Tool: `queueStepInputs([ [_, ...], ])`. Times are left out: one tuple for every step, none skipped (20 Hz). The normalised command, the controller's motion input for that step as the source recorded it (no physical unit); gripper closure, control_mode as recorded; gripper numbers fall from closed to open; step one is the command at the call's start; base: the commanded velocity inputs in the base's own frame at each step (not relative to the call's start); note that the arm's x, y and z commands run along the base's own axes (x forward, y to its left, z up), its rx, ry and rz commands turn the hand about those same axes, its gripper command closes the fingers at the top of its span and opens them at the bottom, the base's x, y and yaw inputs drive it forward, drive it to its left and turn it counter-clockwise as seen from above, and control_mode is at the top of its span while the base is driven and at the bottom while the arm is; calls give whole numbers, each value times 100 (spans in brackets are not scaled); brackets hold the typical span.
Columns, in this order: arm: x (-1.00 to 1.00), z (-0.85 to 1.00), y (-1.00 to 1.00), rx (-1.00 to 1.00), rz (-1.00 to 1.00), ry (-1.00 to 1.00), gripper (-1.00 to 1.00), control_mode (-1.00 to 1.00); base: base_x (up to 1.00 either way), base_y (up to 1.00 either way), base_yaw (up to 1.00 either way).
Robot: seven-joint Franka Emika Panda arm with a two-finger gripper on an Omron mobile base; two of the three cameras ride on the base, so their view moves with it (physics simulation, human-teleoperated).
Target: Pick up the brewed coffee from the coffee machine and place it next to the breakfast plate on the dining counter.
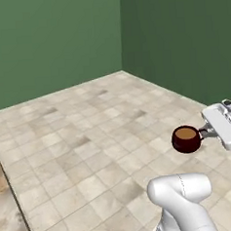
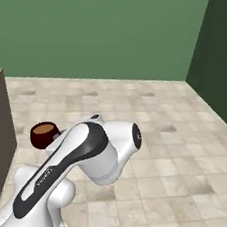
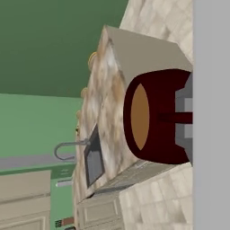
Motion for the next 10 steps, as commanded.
queueStepInputs([
  [0,0,0,0,0,0,100,100,100,-24,49],
  [0,0,0,0,0,0,100,100,100,-26,50],
  [0,0,0,0,0,0,100,100,100,-26,50],
  [0,0,0,0,0,0,100,100,100,-29,50],
  [0,0,0,0,0,0,100,100,100,-29,50],
  [0,0,0,0,0,0,100,100,100,-29,49],
  [0,0,0,0,0,0,100,100,100,-29,49],
  [0,0,0,0,0,0,100,100,100,-30,49],
  [0,0,0,0,0,0,100,100,100,-31,49],
  [0,0,0,0,0,0,100,100,100,-31,49],
])
